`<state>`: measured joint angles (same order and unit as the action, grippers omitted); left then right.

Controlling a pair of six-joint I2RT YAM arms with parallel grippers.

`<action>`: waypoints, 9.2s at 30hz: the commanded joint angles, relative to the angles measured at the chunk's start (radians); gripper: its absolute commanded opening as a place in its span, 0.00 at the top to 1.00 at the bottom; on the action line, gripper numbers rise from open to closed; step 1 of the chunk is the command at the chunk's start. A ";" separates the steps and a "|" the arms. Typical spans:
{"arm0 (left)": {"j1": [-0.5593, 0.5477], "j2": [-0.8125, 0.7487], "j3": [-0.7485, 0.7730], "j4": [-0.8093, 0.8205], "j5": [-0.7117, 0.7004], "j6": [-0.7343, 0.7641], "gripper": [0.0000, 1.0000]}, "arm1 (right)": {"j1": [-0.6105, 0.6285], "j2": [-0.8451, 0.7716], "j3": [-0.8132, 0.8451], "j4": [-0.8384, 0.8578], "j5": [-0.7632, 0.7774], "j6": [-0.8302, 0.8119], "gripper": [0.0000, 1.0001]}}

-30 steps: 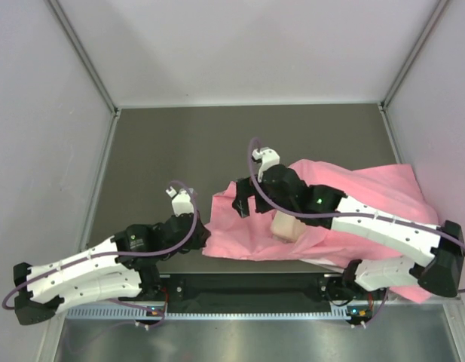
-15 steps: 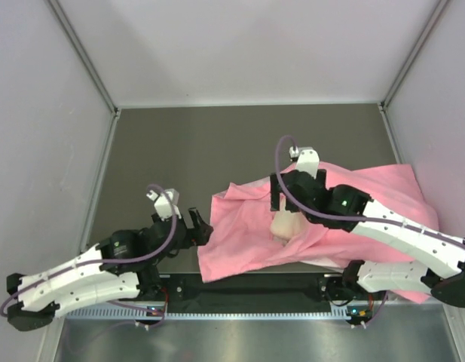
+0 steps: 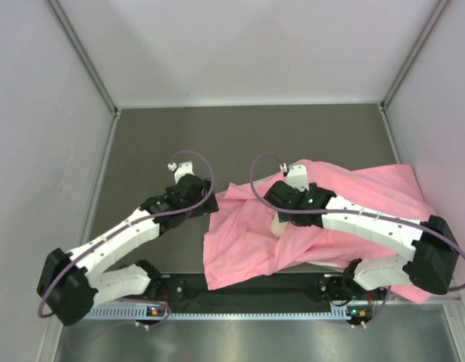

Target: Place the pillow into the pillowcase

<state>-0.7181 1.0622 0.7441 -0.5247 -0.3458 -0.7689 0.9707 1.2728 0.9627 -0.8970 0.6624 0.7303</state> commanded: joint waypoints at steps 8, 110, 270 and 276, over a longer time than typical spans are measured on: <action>0.072 0.386 0.079 0.483 0.333 0.184 0.01 | -0.033 0.091 0.076 0.282 -0.081 -0.121 0.98; 0.500 0.383 0.546 -0.055 0.493 0.333 0.08 | -0.724 -0.038 0.277 0.274 -0.802 -0.331 0.00; 0.603 -0.313 0.213 0.014 0.278 0.264 0.01 | -0.929 -0.706 -0.231 0.589 -0.919 -0.322 0.00; 0.603 -0.612 0.076 0.023 0.341 0.298 0.01 | -0.928 -1.011 -0.288 0.491 -0.764 -0.327 0.00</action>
<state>-0.1131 0.5777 0.9112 -0.4965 -0.0704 -0.5175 0.0471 0.3412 0.7345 -0.3256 -0.1810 0.4248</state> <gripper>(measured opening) 0.989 0.996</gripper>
